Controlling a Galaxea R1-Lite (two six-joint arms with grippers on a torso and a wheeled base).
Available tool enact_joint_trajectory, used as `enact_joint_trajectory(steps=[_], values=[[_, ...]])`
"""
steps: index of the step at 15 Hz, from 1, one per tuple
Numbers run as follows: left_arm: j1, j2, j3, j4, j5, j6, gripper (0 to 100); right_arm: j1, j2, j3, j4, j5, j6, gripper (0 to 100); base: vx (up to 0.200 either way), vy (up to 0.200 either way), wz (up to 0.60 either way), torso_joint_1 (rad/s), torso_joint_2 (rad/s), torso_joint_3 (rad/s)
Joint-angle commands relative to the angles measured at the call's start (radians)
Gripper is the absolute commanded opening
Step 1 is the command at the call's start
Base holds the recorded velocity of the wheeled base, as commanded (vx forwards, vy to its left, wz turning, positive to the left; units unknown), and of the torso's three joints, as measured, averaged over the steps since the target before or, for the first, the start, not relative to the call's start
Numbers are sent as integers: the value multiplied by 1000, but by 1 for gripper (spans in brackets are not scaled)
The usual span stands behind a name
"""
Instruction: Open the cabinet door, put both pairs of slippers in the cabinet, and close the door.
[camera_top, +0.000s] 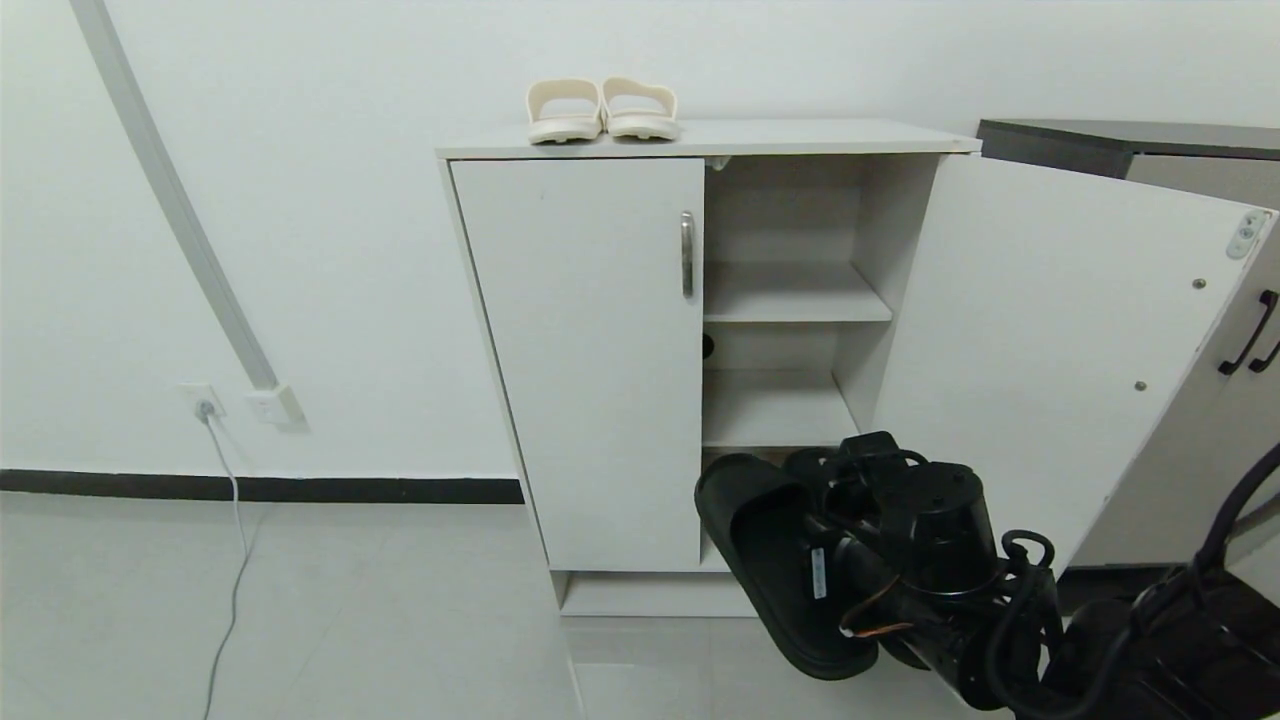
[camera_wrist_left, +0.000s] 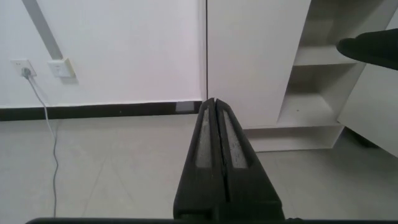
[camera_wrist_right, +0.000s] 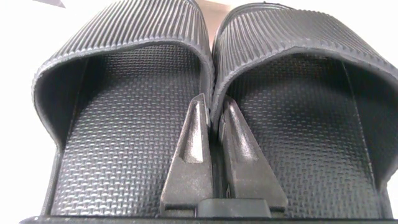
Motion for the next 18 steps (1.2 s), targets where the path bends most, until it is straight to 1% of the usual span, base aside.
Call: enact_joint_trajectory(steps=[1, 4, 5, 6, 8, 14, 16, 18], values=[[0, -6, 0, 0, 1, -2, 0, 0, 49, -51, -2, -67, 1, 0, 0, 0, 0, 0, 0, 0], [0, -6, 0, 0, 4, -7, 0, 22, 186, -226, 1, -274, 9, 0, 0, 0, 0, 0, 0, 0], [0, -6, 0, 0, 4, -7, 0, 28, 221, -278, 2, -306, 26, 0, 0, 0, 0, 0, 0, 0], [0, -6, 0, 0, 4, -6, 0, 26, 236, -306, 4, -319, 32, 0, 0, 0, 0, 0, 0, 0], [0, -6, 0, 0, 2, -6, 0, 6, 261, -317, 5, -323, 43, 0, 0, 0, 0, 0, 0, 0], [0, -6, 0, 0, 2, -6, 0, -8, 279, -318, 4, -335, 43, 0, 0, -200, 0, 2, 2, 3], [0, -6, 0, 0, 2, -7, 0, -6, 304, -323, -5, -335, 41, 0, 0, 0, 0, 0, 0, 0], [0, -6, 0, 0, 2, -7, 0, -5, 339, -353, -7, -306, 41, 0, 0, 0, 0, 0, 0, 0]])
